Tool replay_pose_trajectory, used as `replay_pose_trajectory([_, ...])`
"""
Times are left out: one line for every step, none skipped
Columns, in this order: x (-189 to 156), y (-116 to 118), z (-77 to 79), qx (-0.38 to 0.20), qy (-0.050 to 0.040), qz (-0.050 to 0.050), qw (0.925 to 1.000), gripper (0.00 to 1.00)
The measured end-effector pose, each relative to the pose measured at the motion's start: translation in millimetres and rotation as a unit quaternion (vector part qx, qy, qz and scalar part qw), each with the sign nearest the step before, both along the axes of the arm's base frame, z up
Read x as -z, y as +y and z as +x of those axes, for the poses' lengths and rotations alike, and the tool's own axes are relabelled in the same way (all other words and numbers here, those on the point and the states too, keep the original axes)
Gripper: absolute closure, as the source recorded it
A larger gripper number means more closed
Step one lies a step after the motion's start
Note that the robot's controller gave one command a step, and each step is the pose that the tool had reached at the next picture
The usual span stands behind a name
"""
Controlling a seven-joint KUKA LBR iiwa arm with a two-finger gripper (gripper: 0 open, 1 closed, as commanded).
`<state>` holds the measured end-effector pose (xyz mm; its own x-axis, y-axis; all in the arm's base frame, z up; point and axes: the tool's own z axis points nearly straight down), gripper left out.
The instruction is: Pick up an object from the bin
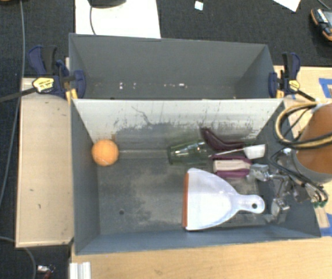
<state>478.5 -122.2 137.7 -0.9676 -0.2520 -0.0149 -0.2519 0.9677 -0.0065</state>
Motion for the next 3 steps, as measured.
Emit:
replay_pose_trajectory([38, 15, 4.7, 0.023, 0.0067, 0.002, 0.9997, 0.00])
replay_pose_trajectory([66, 14, 0.4, -0.045, -0.0053, -0.001, 0.9990, 0.00])
replay_pose_trajectory([67, 27, 1.5, 0.011, 0.0028, 0.002, 0.9999, 1.00])
